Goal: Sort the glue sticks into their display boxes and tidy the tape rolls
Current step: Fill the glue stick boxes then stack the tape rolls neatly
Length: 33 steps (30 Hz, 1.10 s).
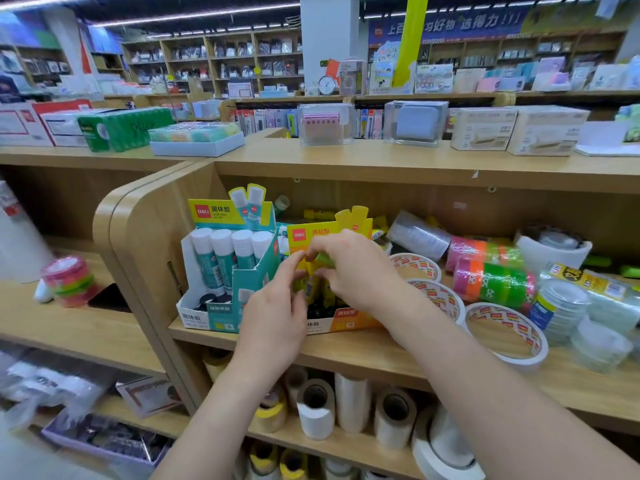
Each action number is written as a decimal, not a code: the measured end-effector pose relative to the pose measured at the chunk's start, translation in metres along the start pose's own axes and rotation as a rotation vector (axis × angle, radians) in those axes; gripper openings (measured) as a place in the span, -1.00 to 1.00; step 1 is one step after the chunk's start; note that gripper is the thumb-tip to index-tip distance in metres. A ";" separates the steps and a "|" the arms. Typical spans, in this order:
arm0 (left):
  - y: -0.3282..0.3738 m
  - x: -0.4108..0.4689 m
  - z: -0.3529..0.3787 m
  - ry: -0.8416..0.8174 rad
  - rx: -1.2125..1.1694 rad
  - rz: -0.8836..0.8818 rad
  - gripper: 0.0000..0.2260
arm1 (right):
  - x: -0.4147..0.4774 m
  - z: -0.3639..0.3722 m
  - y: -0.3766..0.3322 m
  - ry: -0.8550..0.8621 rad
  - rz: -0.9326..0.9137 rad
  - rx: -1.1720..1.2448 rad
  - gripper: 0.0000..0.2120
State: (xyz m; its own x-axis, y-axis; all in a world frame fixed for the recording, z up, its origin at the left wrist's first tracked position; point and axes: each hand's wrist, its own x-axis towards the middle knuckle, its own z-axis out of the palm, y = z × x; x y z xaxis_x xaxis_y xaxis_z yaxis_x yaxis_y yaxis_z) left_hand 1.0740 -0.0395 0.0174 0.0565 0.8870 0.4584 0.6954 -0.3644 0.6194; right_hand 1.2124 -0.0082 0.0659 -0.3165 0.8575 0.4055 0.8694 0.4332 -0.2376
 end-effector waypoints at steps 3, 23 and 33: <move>0.001 0.007 0.000 0.005 0.015 -0.009 -0.50 | 0.002 0.002 0.002 0.007 -0.009 0.002 -0.78; 0.005 0.025 0.015 0.213 0.308 0.245 -0.82 | 0.003 -0.021 0.023 -0.098 0.134 0.188 -0.76; 0.002 0.038 0.011 0.086 0.556 0.325 -0.91 | 0.005 -0.020 0.030 -0.117 0.156 0.270 -0.78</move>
State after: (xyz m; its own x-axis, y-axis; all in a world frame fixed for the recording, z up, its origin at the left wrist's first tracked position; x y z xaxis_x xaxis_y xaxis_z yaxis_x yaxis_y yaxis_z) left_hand 1.0852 -0.0034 0.0287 0.2854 0.7219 0.6304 0.9209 -0.3887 0.0282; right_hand 1.2445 0.0033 0.0779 -0.2427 0.9386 0.2453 0.7838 0.3387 -0.5205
